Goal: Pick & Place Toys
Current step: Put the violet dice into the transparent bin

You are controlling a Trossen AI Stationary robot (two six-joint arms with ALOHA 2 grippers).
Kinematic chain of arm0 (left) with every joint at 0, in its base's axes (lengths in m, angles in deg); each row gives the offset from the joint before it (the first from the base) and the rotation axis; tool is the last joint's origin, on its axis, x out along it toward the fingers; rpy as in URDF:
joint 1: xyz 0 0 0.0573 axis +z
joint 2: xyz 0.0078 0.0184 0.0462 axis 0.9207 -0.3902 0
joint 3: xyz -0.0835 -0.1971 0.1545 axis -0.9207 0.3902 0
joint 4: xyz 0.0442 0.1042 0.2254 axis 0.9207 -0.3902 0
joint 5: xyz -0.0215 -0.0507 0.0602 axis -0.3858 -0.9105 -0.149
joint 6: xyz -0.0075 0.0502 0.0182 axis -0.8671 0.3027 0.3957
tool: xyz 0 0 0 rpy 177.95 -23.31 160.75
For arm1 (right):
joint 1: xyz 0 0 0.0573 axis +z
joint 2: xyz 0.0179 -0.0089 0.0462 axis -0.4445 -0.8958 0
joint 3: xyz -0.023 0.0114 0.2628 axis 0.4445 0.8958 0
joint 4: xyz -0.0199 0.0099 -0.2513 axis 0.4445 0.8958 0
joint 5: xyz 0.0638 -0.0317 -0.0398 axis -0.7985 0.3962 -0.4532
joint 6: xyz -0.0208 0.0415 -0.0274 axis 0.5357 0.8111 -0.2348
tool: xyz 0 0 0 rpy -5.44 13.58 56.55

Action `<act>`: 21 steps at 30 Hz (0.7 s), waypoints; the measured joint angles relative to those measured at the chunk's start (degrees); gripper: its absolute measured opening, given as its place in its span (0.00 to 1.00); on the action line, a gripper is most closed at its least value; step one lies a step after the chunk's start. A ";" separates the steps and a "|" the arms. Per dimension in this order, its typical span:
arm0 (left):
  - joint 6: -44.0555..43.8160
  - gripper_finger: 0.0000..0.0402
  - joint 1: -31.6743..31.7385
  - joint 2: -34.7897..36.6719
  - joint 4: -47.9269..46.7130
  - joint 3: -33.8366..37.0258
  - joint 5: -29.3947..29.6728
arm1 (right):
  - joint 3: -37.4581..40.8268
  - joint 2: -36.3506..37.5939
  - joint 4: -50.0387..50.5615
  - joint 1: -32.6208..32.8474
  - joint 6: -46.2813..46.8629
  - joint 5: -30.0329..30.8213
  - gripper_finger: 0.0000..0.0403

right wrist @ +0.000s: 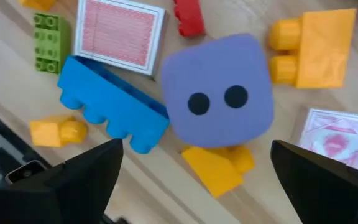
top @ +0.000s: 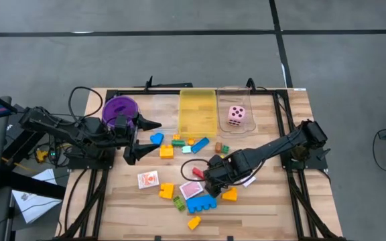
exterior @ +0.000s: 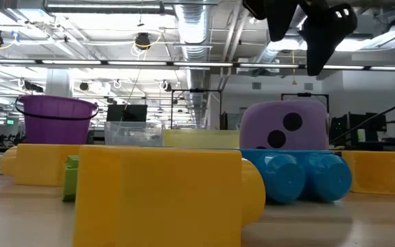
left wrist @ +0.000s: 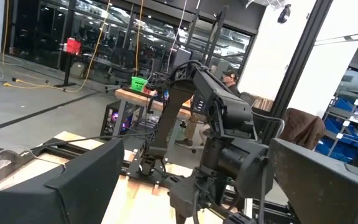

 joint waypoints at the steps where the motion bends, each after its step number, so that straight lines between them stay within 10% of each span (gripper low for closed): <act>1: 0.00 0.99 0.00 0.00 0.00 0.00 0.00 | 0.00 0.00 0.24 -0.02 -0.14 0.48 0.99; 21: -1.72 0.99 0.00 0.00 0.02 -0.02 0.01 | -0.02 0.00 -3.60 -1.79 1.81 0.22 0.99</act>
